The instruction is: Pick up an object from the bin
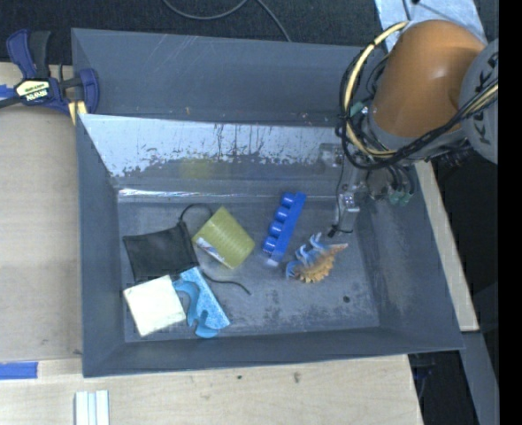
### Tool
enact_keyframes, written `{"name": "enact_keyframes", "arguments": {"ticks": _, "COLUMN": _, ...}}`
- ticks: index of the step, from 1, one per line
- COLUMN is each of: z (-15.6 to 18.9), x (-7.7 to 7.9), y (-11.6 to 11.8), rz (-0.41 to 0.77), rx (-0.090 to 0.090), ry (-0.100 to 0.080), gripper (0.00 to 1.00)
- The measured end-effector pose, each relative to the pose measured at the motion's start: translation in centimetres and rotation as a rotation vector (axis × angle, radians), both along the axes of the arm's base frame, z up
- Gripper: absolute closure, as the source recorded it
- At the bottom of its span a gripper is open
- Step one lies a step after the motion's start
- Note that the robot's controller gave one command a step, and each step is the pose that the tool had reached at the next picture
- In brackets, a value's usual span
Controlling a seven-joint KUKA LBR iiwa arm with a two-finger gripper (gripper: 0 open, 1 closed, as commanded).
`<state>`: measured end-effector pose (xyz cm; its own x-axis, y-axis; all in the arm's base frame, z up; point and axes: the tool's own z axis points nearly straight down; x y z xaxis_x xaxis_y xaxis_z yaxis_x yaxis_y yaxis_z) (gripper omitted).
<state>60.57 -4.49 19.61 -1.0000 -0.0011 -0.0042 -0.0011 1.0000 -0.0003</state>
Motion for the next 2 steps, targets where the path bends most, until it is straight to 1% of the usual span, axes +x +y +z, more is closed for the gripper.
{"name": "enact_keyframes", "arguments": {"ticks": 1, "z": -1.9, "x": -1.5, "y": 0.9, "rz": 0.059, "rx": -0.002, "ry": -0.007, "gripper": 0.0}}
{"name": "enact_keyframes", "arguments": {"ticks": 2, "z": -6.1, "x": -5.4, "y": 2.6, "rz": 0.244, "rx": -0.001, "ry": -0.003, "gripper": 0.0}}
